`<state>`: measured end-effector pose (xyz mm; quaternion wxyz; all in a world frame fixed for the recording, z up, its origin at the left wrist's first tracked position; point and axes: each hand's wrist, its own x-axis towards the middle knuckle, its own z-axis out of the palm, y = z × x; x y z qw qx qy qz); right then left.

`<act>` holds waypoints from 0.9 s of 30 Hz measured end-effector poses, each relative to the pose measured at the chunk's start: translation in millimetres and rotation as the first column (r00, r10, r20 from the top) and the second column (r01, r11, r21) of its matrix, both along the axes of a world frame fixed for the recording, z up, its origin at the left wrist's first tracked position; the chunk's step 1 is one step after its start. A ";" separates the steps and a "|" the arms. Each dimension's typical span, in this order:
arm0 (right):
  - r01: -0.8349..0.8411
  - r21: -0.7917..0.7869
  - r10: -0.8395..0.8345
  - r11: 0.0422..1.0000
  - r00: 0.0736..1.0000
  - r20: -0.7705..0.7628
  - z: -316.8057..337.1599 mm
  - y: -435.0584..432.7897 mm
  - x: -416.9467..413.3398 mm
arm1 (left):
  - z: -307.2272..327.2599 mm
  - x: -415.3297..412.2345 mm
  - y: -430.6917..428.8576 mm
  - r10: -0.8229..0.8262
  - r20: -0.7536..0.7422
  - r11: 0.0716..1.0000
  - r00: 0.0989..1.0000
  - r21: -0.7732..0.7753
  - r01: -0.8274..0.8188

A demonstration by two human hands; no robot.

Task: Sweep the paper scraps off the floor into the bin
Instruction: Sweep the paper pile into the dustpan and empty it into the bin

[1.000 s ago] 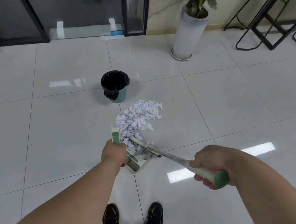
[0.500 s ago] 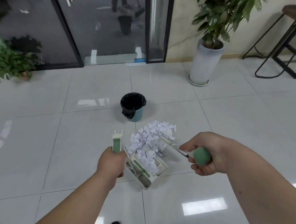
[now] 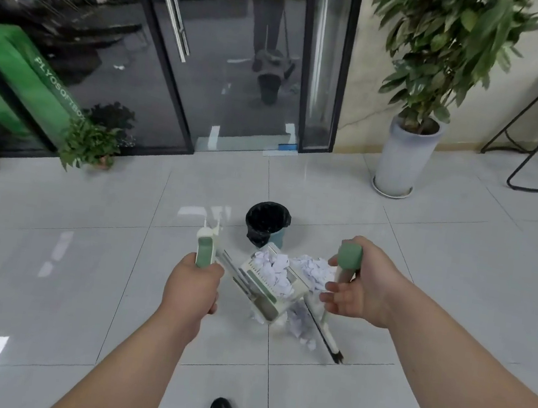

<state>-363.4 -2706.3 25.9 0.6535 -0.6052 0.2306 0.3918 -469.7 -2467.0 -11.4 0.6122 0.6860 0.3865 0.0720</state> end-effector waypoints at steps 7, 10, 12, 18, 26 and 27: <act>-0.002 -0.013 0.004 1.000 0.994 0.106 -10.2 27.0 43.7 | 19.0 45.9 37.7 0.020 0.054 0.999 0.998 0.043 -0.022; -0.084 -0.140 0.110 0.987 0.975 0.191 -8.4 42.3 68.3 | 20.6 74.7 60.5 0.027 0.071 0.999 0.997 0.044 -0.030; -0.121 -0.243 0.177 0.962 0.959 0.224 -6.2 53.6 87.7 | 21.4 95.6 78.7 0.027 0.082 0.999 0.996 0.038 -0.030; -0.008 -0.508 0.175 0.861 0.943 0.283 -10.7 103.1 152.0 | 24.7 158.4 141.1 0.012 0.060 0.999 0.998 0.052 -0.015; 0.126 -0.796 0.370 0.592 0.835 0.408 -15.9 161.1 226.7 | 14.7 223.9 197.4 -0.049 0.001 0.989 0.999 0.142 0.048; 0.140 -0.807 0.383 0.573 0.825 0.415 -18.4 165.4 231.8 | 11.9 229.3 199.3 -0.065 -0.019 0.983 0.998 0.173 0.067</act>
